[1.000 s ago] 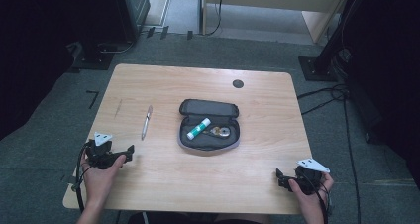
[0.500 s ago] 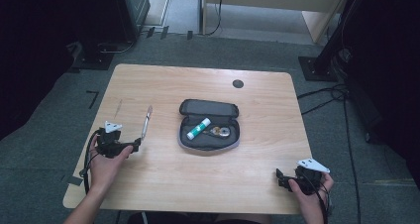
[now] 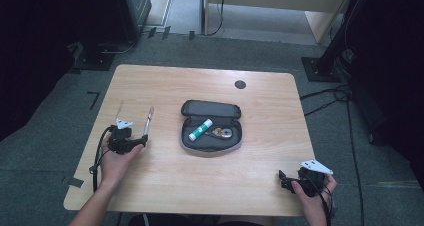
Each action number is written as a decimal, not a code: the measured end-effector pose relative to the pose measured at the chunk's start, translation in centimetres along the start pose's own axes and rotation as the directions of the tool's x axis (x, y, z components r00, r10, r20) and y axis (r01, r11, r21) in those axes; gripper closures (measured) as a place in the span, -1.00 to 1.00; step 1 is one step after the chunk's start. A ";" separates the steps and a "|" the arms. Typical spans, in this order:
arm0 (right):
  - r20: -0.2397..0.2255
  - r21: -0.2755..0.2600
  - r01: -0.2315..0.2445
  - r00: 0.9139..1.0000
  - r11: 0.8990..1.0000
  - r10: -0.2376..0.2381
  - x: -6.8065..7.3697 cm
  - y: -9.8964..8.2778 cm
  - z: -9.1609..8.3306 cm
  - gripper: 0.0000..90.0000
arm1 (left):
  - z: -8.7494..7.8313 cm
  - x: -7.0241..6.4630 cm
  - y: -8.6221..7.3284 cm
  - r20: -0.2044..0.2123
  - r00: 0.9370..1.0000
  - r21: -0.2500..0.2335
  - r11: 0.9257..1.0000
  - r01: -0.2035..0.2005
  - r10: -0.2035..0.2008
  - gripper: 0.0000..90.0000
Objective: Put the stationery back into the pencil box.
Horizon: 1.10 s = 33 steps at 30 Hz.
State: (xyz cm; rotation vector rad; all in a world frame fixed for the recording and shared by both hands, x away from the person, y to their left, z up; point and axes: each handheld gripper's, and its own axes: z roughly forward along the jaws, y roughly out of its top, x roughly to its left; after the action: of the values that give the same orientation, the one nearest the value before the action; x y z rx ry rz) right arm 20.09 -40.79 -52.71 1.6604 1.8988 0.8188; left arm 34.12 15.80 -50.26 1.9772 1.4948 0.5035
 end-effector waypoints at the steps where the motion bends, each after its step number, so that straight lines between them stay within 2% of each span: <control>1: 0.000 0.000 0.000 1.000 1.000 0.000 0.0 0.0 0.0 -1.00 | 0.0 0.0 0.0 0.000 1.000 0.000 1.000 0.000 0.000 -0.15; 9: 0.000 0.000 0.000 1.000 1.000 0.000 0.0 0.0 0.0 -1.00 | 0.7 -0.3 0.3 0.008 1.000 -0.015 1.000 0.004 -0.004 0.17; 12: 0.000 0.000 0.000 1.000 1.000 0.000 0.0 0.0 0.0 -1.00 | 0.9 -0.5 0.5 -0.005 1.000 -0.014 1.000 -0.009 0.009 0.28; 16: 0.000 0.000 0.000 1.000 1.000 0.000 0.0 0.0 0.0 -1.00 | 1.3 -1.2 0.7 -0.036 0.998 -0.011 0.999 -0.051 0.051 0.40; 21: 0.000 0.000 0.001 1.000 1.000 -0.001 0.0 0.0 0.0 -1.00 | 1.5 -1.4 0.8 -0.037 0.998 -0.026 0.998 -0.054 0.053 0.47; 24: 0.000 0.000 0.000 1.000 1.000 0.000 0.0 0.0 0.0 -1.00 | 1.5 -1.4 0.7 -0.029 0.998 -0.033 0.998 -0.055 0.054 0.53; 26: 0.000 0.000 0.000 1.000 1.000 0.000 0.0 0.0 0.0 -1.00 | 1.5 -1.4 0.7 -0.016 0.998 -0.039 0.997 -0.060 0.060 0.71; 33: 0.000 0.000 0.000 1.000 1.000 0.000 0.0 0.0 0.0 -1.00 | 1.6 -1.1 0.6 0.010 0.998 -0.051 0.997 -0.063 0.064 0.82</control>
State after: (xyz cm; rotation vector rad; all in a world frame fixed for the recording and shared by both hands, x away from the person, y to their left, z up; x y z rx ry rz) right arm 20.09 -40.79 -52.71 1.6604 1.8990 0.8189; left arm 35.23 14.24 -50.97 1.9904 1.4024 0.5507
